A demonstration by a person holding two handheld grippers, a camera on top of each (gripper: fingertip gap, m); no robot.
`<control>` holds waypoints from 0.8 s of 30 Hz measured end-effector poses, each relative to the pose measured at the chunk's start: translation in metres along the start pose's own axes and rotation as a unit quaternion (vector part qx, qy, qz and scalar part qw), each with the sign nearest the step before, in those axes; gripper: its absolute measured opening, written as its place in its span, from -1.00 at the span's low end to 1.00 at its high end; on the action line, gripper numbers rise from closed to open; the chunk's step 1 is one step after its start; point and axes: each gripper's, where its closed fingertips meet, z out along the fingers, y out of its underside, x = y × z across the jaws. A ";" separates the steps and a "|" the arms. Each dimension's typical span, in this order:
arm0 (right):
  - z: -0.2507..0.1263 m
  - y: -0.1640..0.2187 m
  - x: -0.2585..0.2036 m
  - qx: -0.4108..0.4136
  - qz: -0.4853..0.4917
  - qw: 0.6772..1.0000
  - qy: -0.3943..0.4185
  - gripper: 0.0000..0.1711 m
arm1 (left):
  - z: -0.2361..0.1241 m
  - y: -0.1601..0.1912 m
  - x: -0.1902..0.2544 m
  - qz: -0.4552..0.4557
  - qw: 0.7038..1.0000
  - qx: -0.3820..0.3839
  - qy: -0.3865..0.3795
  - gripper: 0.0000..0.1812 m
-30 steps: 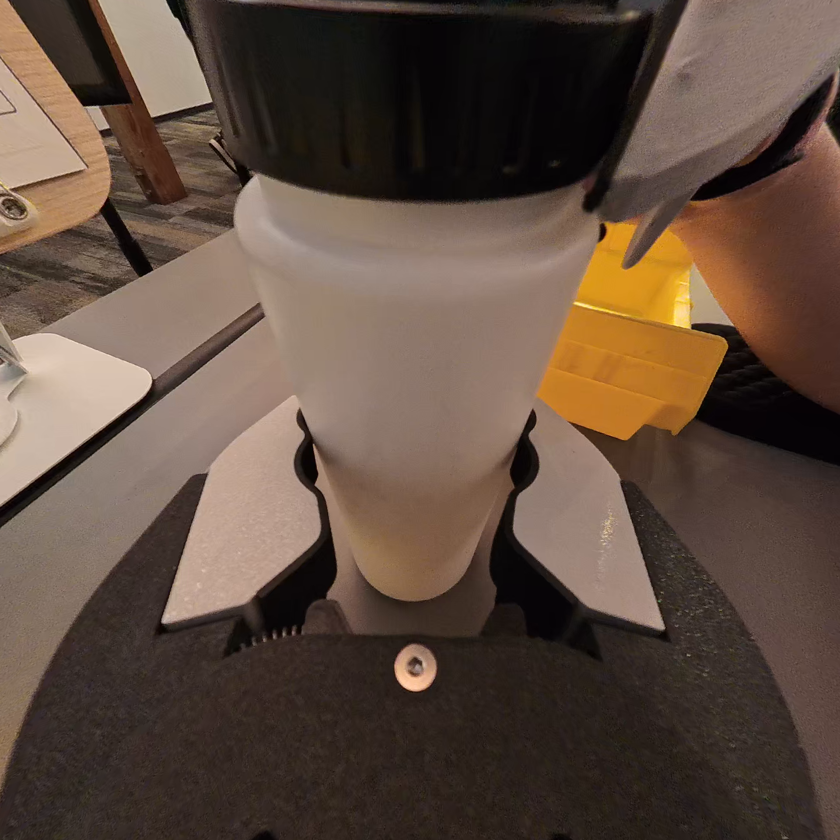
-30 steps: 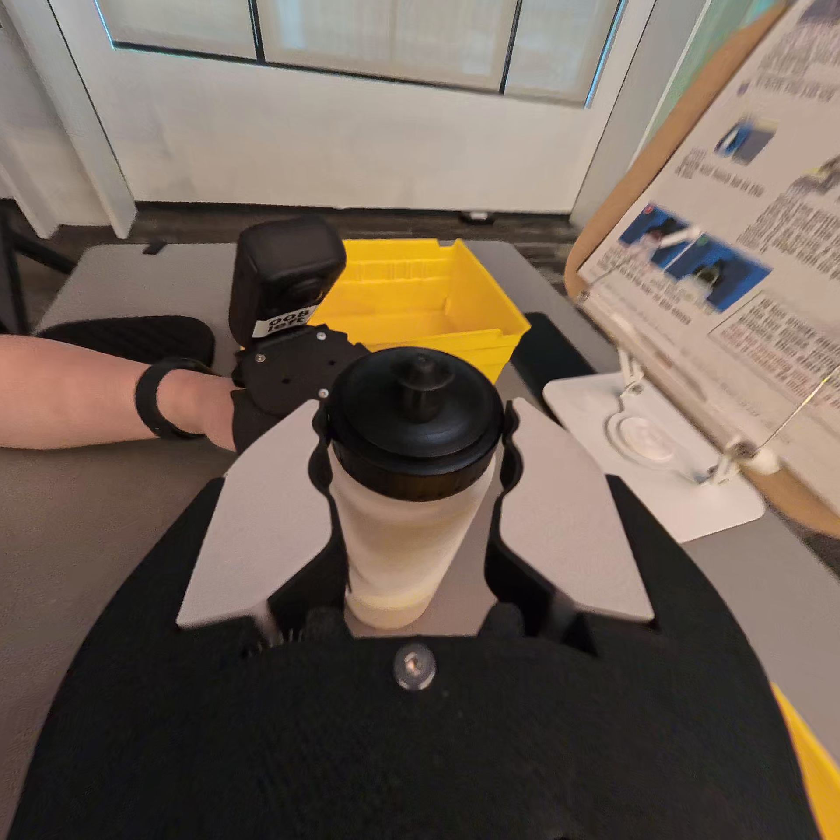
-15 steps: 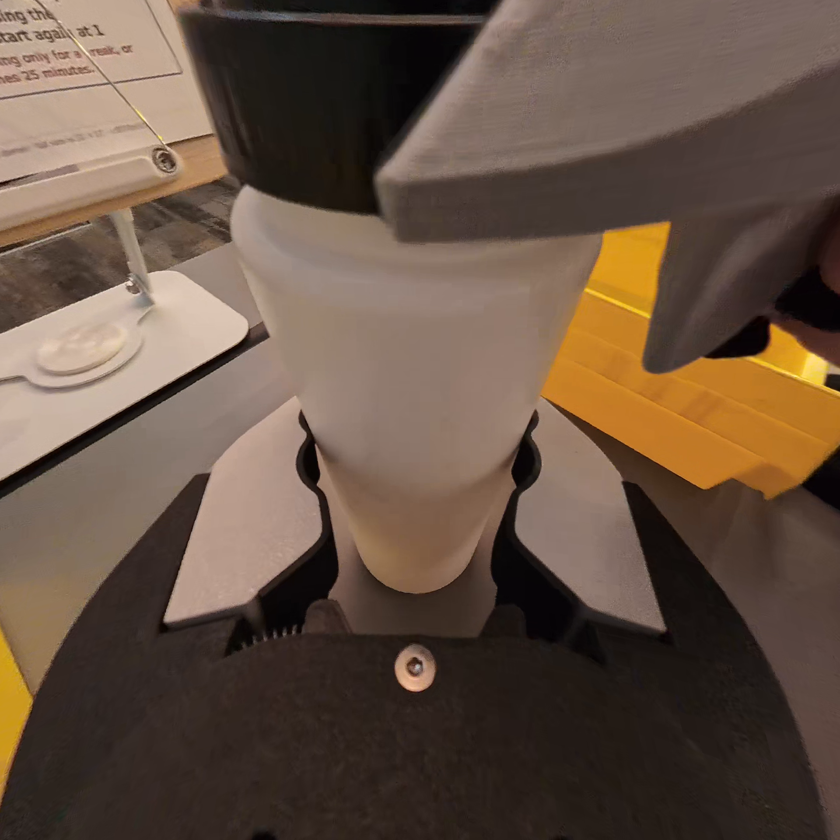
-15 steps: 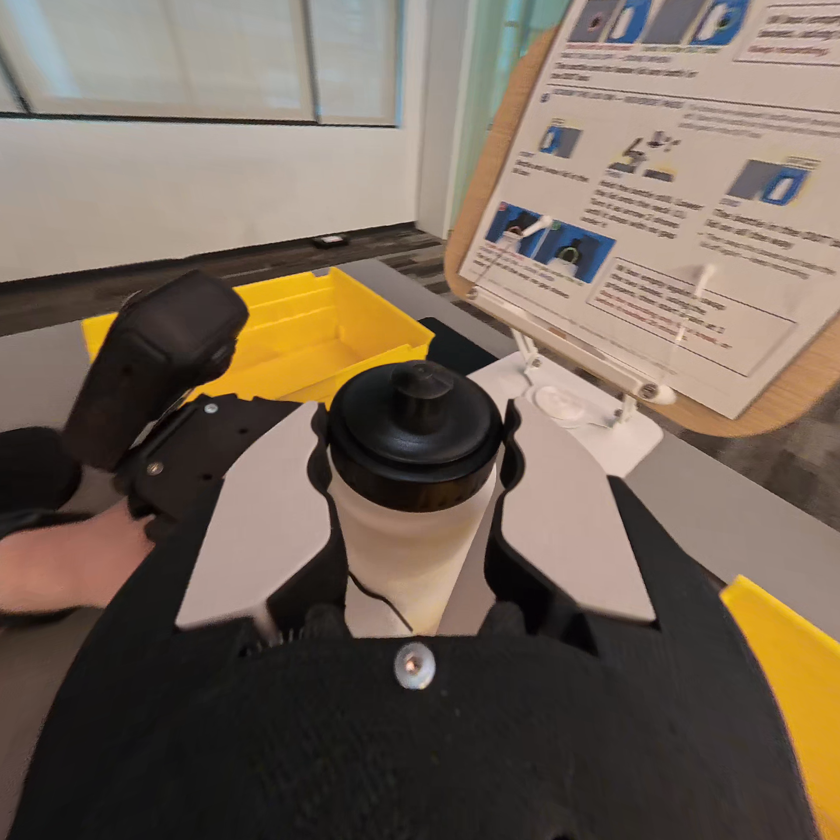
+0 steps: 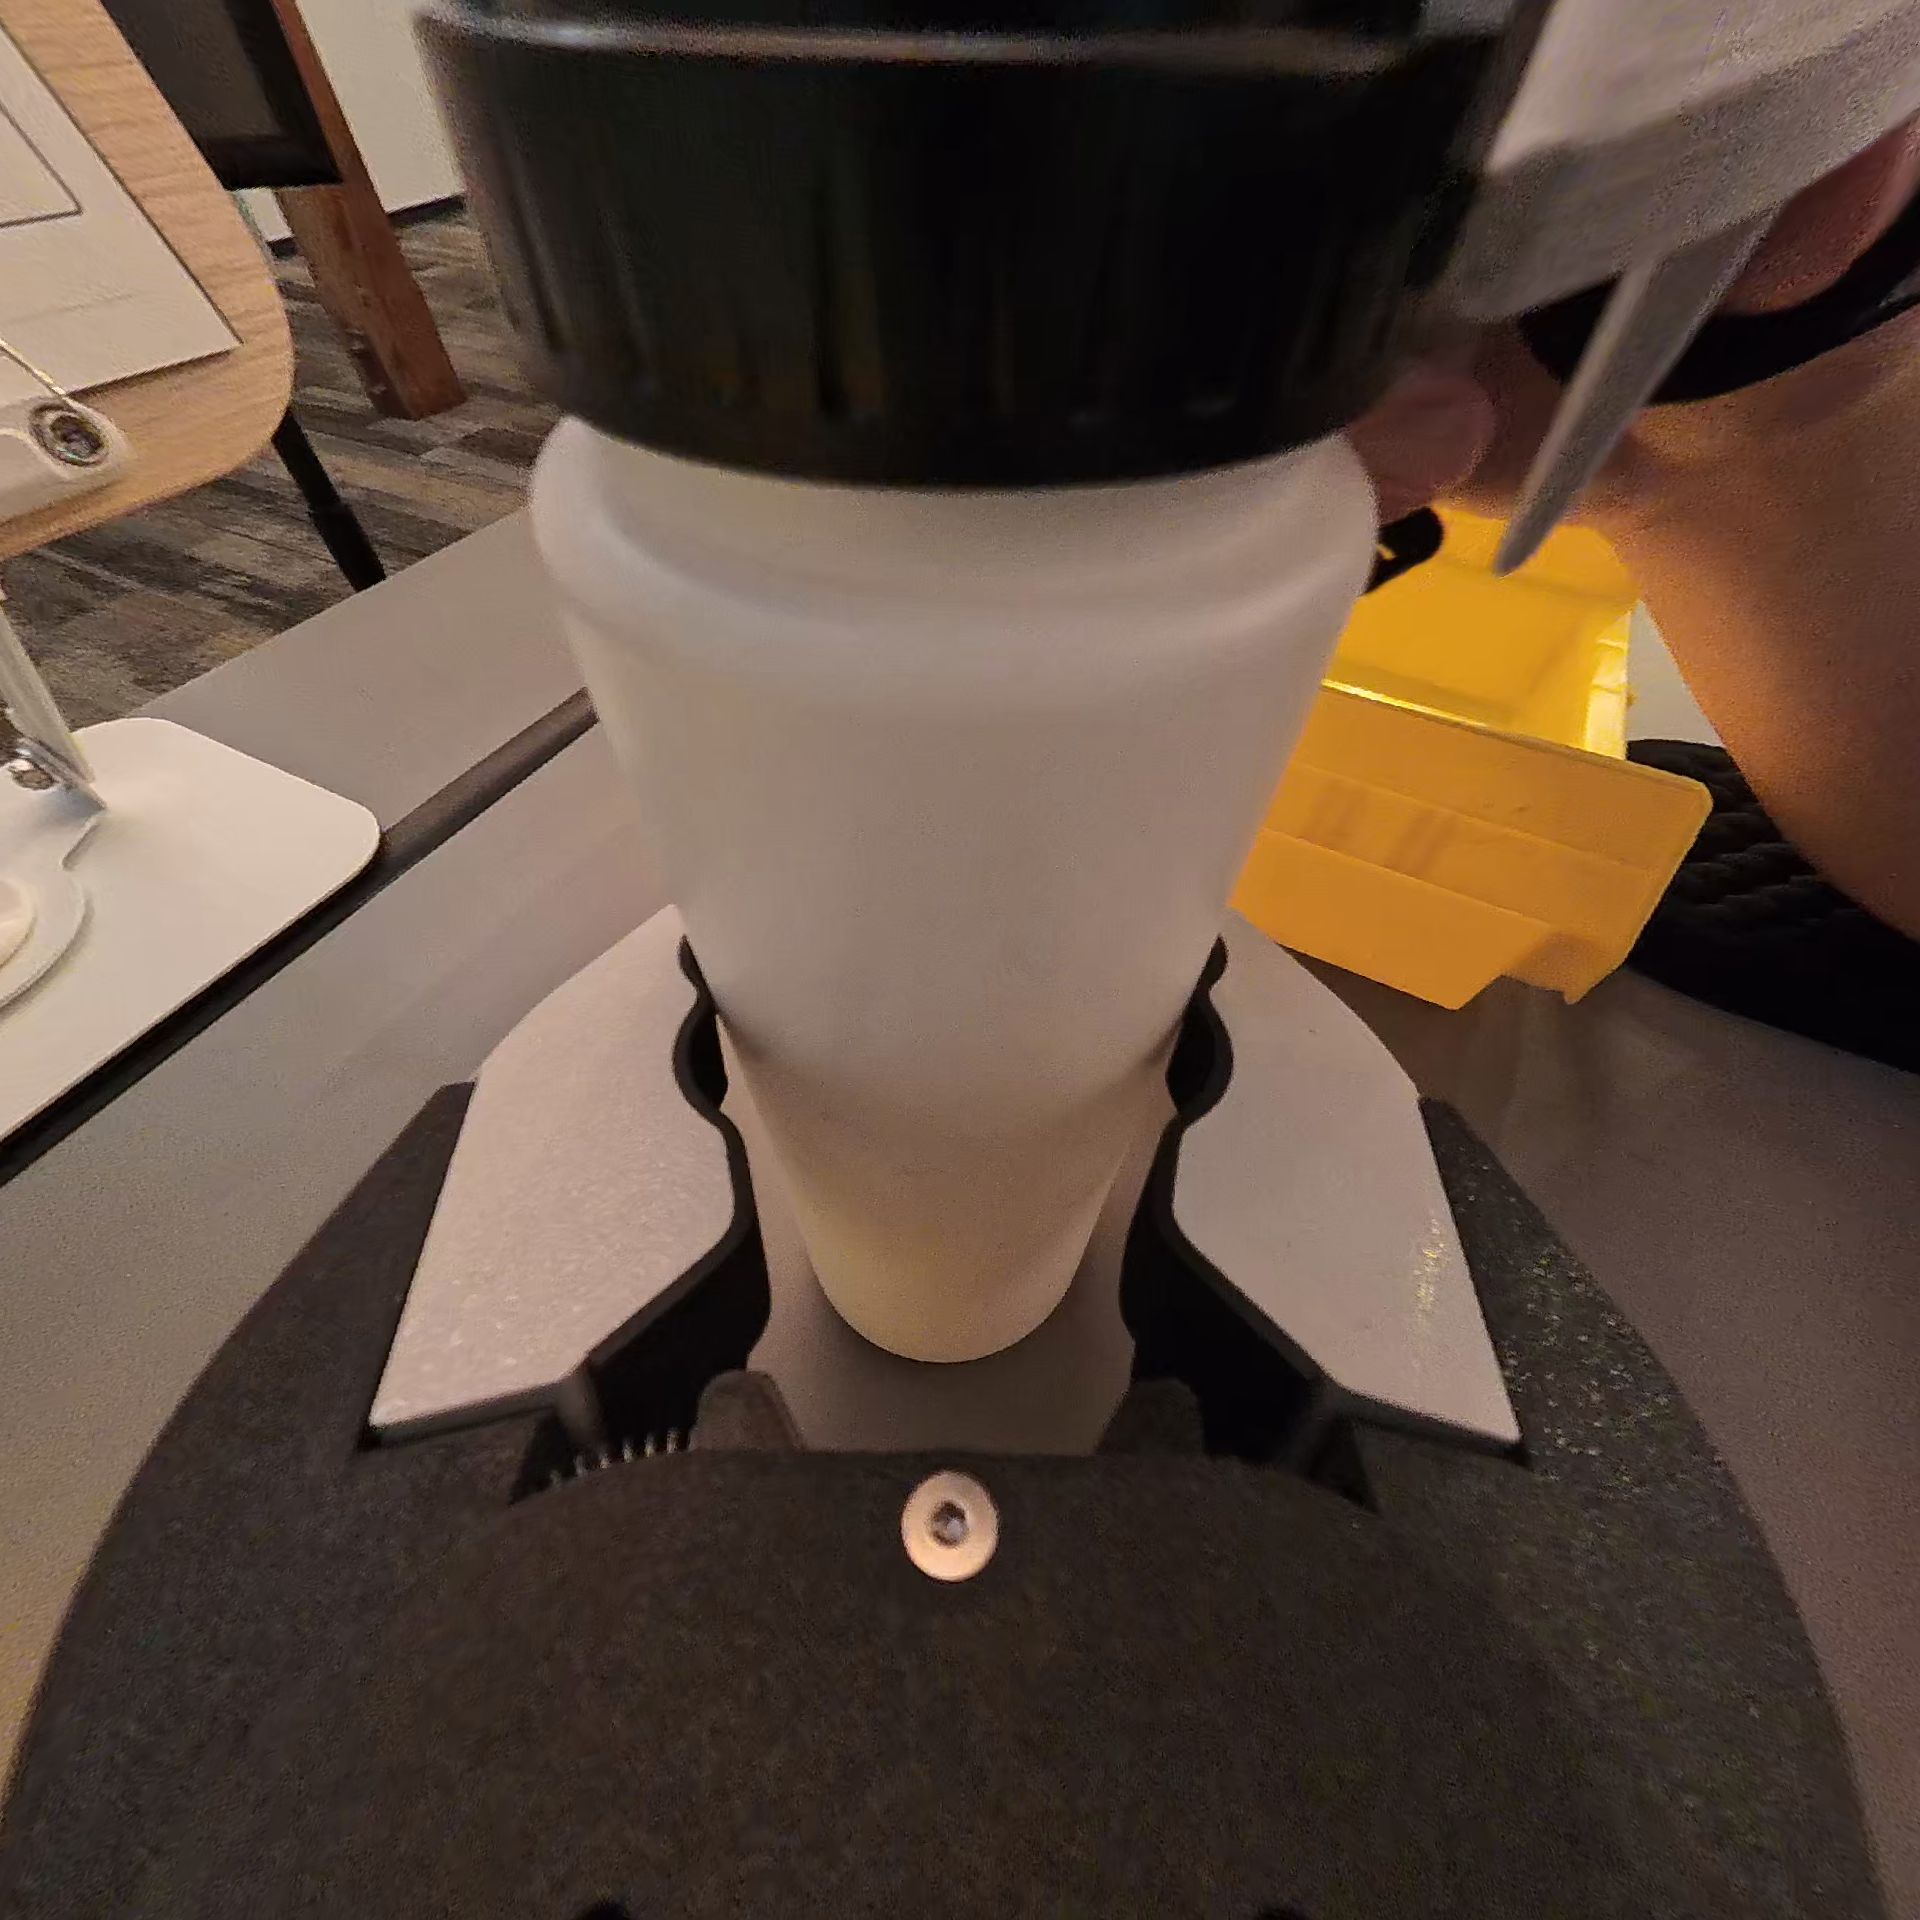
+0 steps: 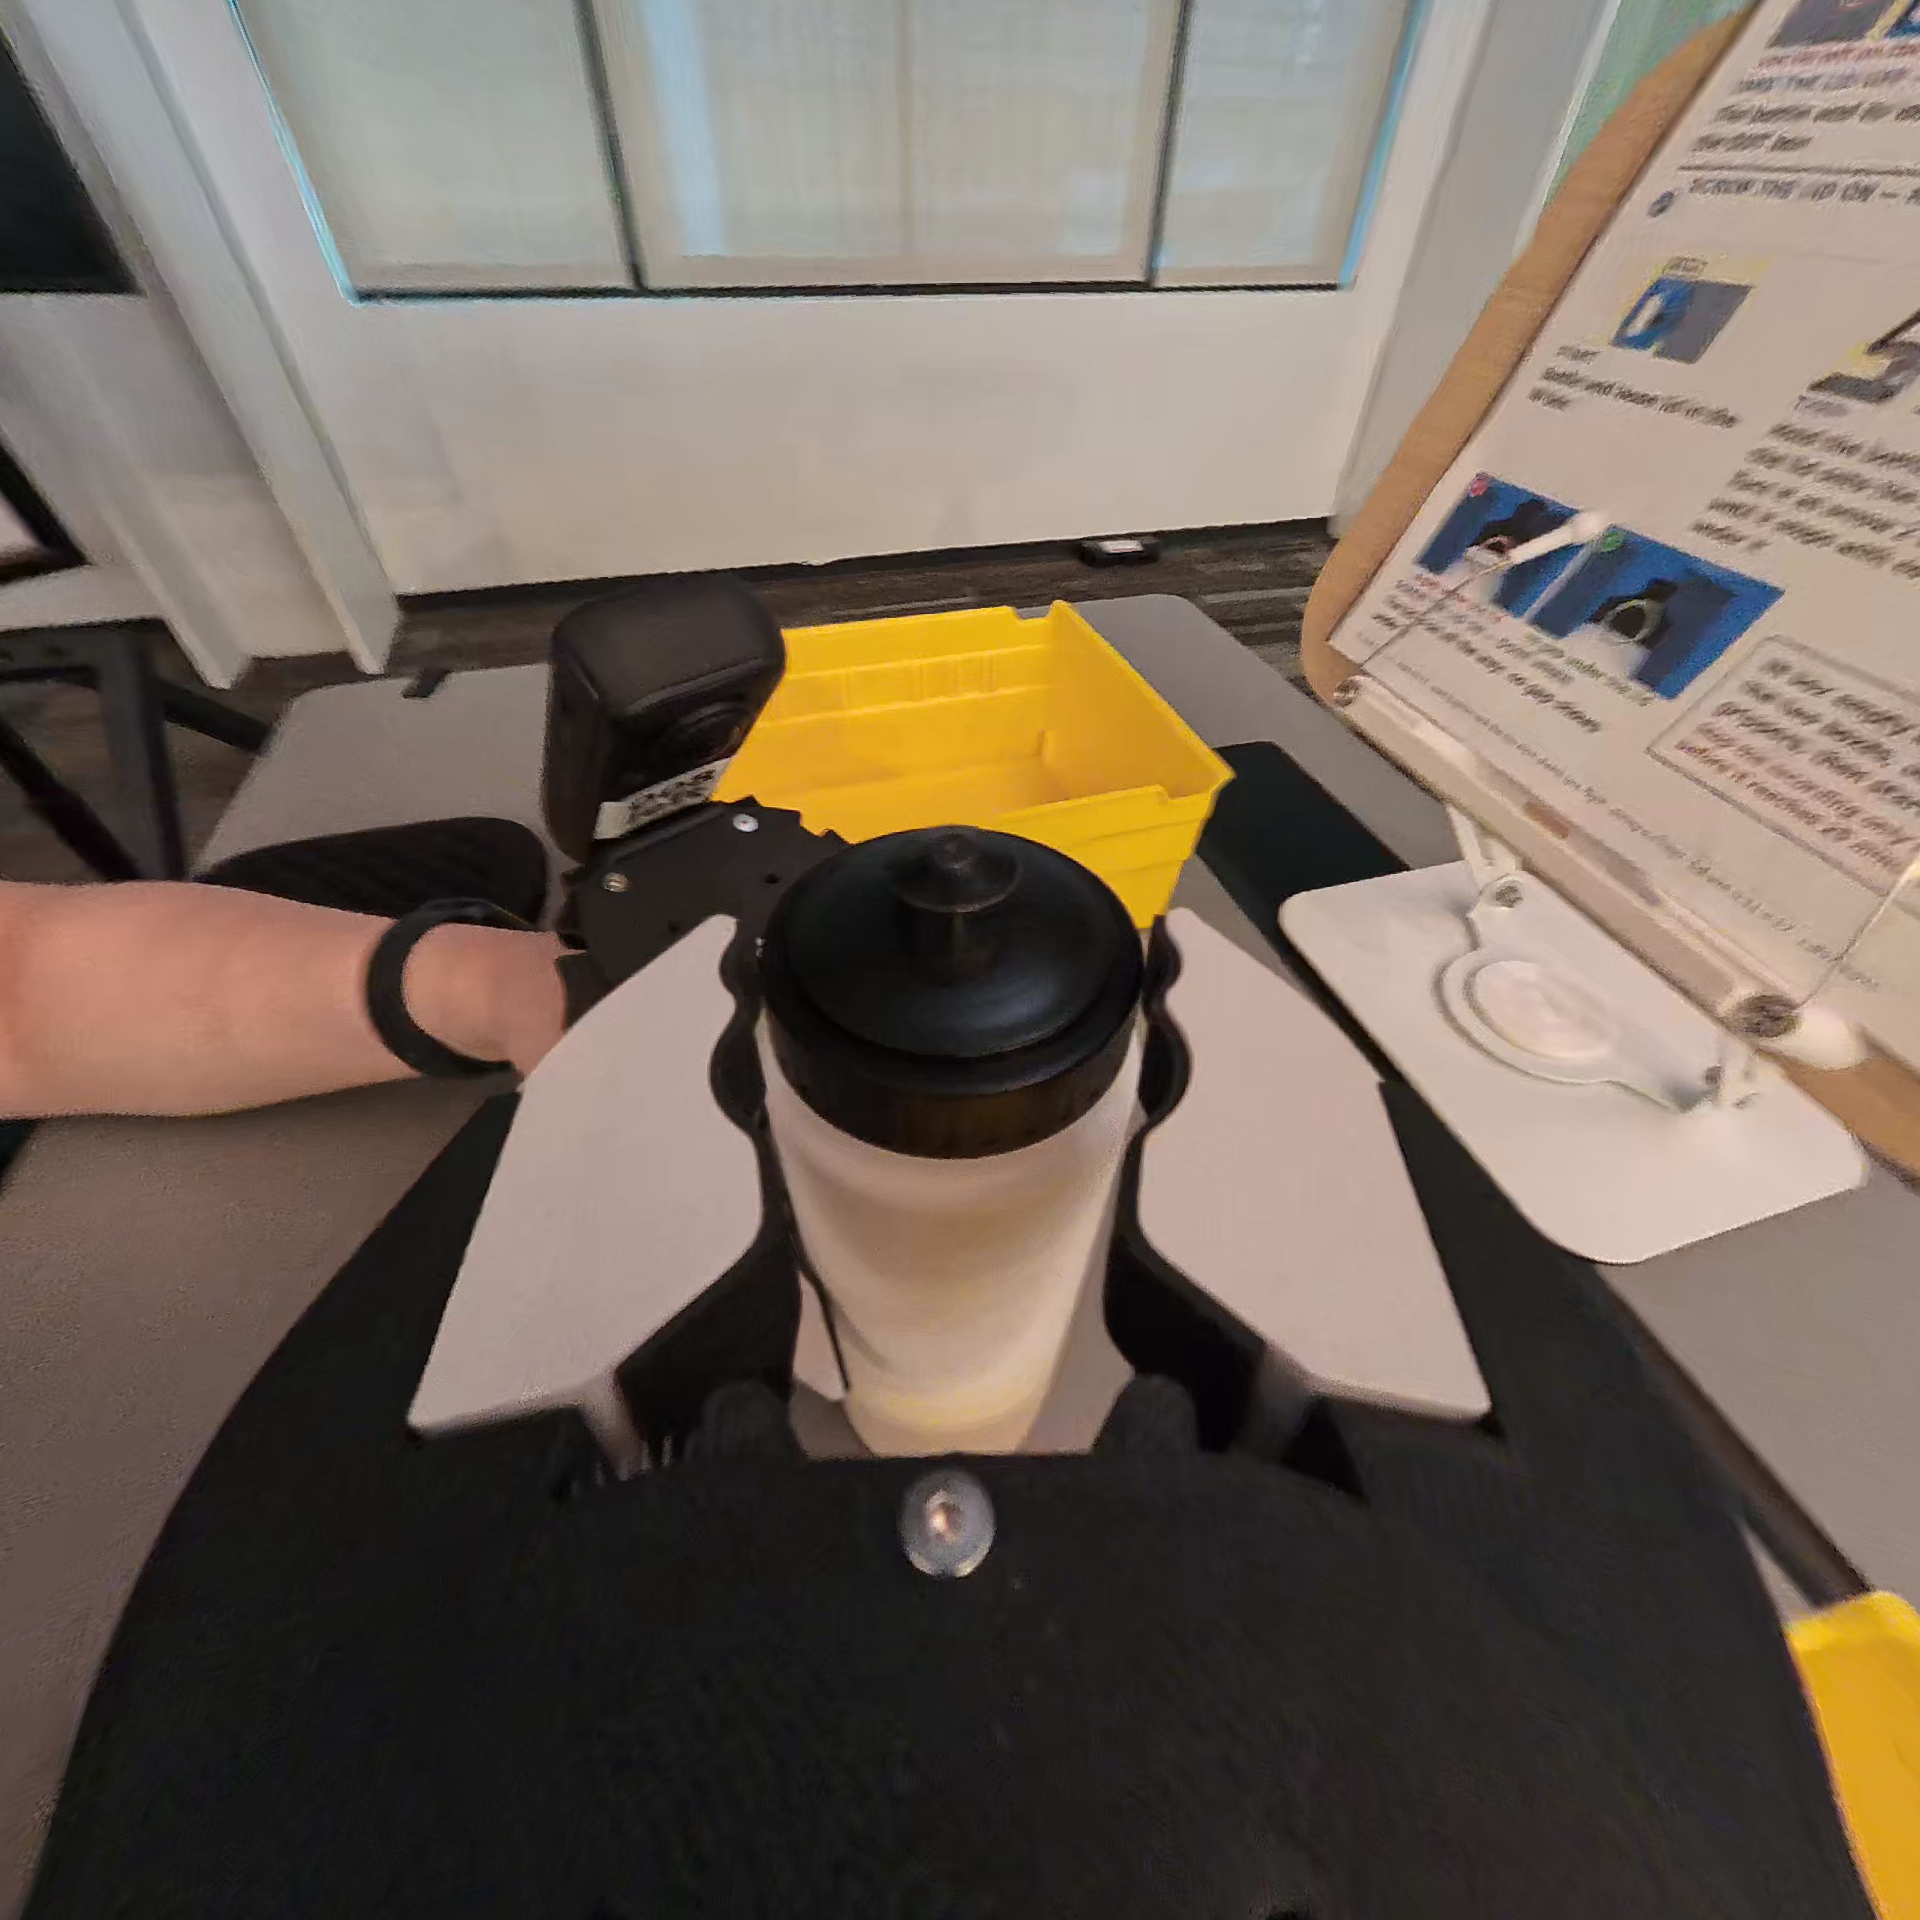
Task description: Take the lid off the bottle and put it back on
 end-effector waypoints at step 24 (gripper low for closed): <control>0.007 0.003 0.005 0.002 0.028 0.999 0.018 -0.08 | -0.002 0.001 -0.008 -0.011 1.000 -0.007 -0.022 -0.06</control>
